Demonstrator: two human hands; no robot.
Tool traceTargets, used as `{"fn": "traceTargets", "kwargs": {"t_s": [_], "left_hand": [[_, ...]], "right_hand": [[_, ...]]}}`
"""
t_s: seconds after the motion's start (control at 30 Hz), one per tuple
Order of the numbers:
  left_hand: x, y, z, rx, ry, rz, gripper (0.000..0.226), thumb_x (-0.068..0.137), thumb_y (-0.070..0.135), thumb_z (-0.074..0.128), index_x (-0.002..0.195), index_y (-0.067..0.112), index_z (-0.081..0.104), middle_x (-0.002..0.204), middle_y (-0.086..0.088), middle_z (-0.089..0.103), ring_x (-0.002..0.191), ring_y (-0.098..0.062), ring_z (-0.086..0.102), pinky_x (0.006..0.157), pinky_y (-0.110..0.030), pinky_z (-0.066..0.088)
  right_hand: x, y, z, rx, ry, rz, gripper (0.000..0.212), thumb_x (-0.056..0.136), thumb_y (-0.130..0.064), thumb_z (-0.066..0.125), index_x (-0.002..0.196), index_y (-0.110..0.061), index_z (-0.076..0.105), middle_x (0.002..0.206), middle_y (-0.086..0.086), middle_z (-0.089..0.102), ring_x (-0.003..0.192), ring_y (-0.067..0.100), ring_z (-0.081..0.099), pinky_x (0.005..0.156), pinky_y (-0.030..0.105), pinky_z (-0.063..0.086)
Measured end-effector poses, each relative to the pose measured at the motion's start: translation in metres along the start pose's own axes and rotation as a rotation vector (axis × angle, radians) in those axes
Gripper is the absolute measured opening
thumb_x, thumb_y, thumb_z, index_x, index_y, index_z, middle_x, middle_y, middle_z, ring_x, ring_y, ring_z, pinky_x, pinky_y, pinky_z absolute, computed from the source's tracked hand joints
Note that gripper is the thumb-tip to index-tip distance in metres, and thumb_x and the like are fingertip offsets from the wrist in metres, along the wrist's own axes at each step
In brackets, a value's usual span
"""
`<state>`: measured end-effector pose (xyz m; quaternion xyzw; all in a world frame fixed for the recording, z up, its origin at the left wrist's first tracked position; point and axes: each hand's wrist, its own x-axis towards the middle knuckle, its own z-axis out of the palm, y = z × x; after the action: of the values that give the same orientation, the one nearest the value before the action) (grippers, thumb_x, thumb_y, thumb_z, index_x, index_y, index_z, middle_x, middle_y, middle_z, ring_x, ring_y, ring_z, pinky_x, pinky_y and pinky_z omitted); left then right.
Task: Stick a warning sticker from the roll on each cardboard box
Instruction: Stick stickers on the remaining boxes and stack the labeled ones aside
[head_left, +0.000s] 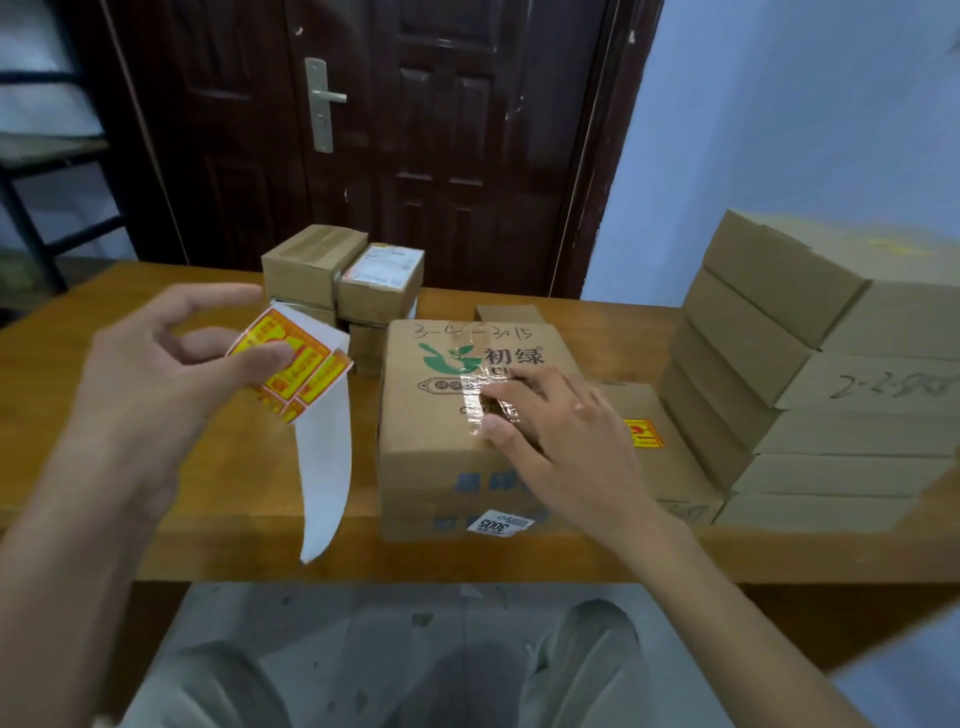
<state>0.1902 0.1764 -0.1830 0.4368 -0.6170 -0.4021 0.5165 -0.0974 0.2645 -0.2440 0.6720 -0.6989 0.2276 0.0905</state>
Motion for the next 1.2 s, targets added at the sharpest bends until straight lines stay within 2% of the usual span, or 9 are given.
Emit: {"fn": "traceTargets", "kwargs": {"t_s": [0.1, 0.2, 0.37, 0.5, 0.67, 0.77, 0.9, 1.03, 1.2], "left_hand": [[0.002, 0.028, 0.024, -0.137, -0.012, 0.108, 0.038, 0.081, 0.019, 0.085, 0.116, 0.028, 0.072, 0.088, 0.0, 0.081, 0.081, -0.011, 0.078, 0.083, -0.03, 0.06], [0.01, 0.041, 0.066, -0.166, -0.044, 0.152, 0.033, 0.083, 0.014, 0.086, 0.113, 0.018, 0.073, 0.091, -0.006, 0.08, 0.085, -0.017, 0.079, 0.076, -0.029, 0.063], [0.012, 0.028, 0.11, -0.243, -0.098, 0.07, 0.033, 0.08, 0.009, 0.088, 0.108, 0.012, 0.07, 0.084, -0.006, 0.079, 0.076, -0.023, 0.078, 0.065, -0.027, 0.059], [0.003, 0.018, 0.106, -0.247, -0.181, 0.031, 0.033, 0.081, 0.015, 0.087, 0.11, 0.017, 0.071, 0.088, -0.005, 0.081, 0.079, -0.017, 0.079, 0.065, -0.019, 0.058], [0.008, -0.002, 0.078, 0.125, -0.353, 0.237, 0.057, 0.079, 0.042, 0.087, 0.129, 0.038, 0.062, 0.102, 0.012, 0.079, 0.107, -0.01, 0.072, 0.094, -0.035, 0.055], [0.01, -0.015, 0.067, 0.194, -0.381, 0.299, 0.067, 0.075, 0.042, 0.089, 0.135, 0.041, 0.06, 0.115, 0.018, 0.076, 0.12, -0.004, 0.066, 0.1, -0.031, 0.052], [0.009, -0.023, 0.067, 0.245, -0.375, 0.357, 0.061, 0.077, 0.032, 0.089, 0.13, 0.046, 0.062, 0.127, 0.013, 0.069, 0.118, 0.007, 0.063, 0.094, -0.008, 0.047], [0.009, -0.025, 0.073, 0.288, -0.38, 0.428, 0.06, 0.079, 0.028, 0.089, 0.133, 0.04, 0.066, 0.127, 0.013, 0.067, 0.12, 0.003, 0.061, 0.101, -0.015, 0.047], [0.005, -0.024, 0.076, 0.258, -0.352, 0.459, 0.067, 0.076, 0.017, 0.092, 0.126, 0.05, 0.062, 0.125, 0.007, 0.065, 0.115, 0.01, 0.06, 0.094, -0.003, 0.042]], "right_hand": [[0.002, 0.001, -0.012, 0.366, 0.123, 0.086, 0.036, 0.107, -0.052, 0.05, 0.136, -0.033, 0.059, 0.139, -0.013, 0.056, 0.125, 0.003, 0.057, 0.097, 0.029, 0.056], [0.012, -0.011, -0.03, 0.466, 0.268, 0.018, 0.035, 0.105, -0.037, 0.061, 0.139, -0.032, 0.052, 0.133, -0.013, 0.057, 0.126, 0.004, 0.056, 0.097, 0.007, 0.042], [0.041, -0.023, -0.026, 0.4, 0.245, -0.077, 0.051, 0.095, -0.048, 0.074, 0.139, -0.033, 0.053, 0.131, -0.013, 0.049, 0.119, 0.011, 0.058, 0.088, 0.036, 0.058], [0.043, -0.02, -0.013, 0.406, 0.226, -0.077, 0.053, 0.089, -0.049, 0.081, 0.132, -0.033, 0.057, 0.128, -0.018, 0.052, 0.113, 0.007, 0.059, 0.086, 0.033, 0.058], [0.036, -0.026, -0.017, 0.644, 0.148, -0.046, 0.039, 0.09, -0.053, 0.077, 0.124, -0.048, 0.058, 0.116, -0.045, 0.054, 0.117, -0.006, 0.058, 0.088, 0.01, 0.048], [0.033, -0.027, -0.012, 0.669, 0.113, -0.054, 0.04, 0.093, -0.054, 0.071, 0.13, -0.039, 0.062, 0.121, -0.037, 0.06, 0.118, -0.003, 0.06, 0.091, 0.016, 0.053], [0.031, -0.022, -0.008, 0.531, 0.164, -0.02, 0.044, 0.098, -0.053, 0.068, 0.135, -0.03, 0.066, 0.13, -0.019, 0.055, 0.125, 0.001, 0.053, 0.095, 0.016, 0.048], [0.033, -0.022, -0.018, 0.461, 0.194, -0.017, 0.059, 0.093, -0.042, 0.078, 0.146, -0.032, 0.056, 0.134, -0.016, 0.054, 0.123, 0.003, 0.056, 0.094, 0.02, 0.052], [0.032, -0.022, -0.022, 0.459, 0.272, -0.061, 0.027, 0.094, -0.038, 0.079, 0.119, -0.031, 0.074, 0.114, -0.021, 0.068, 0.109, 0.004, 0.065, 0.086, 0.029, 0.057]]}}
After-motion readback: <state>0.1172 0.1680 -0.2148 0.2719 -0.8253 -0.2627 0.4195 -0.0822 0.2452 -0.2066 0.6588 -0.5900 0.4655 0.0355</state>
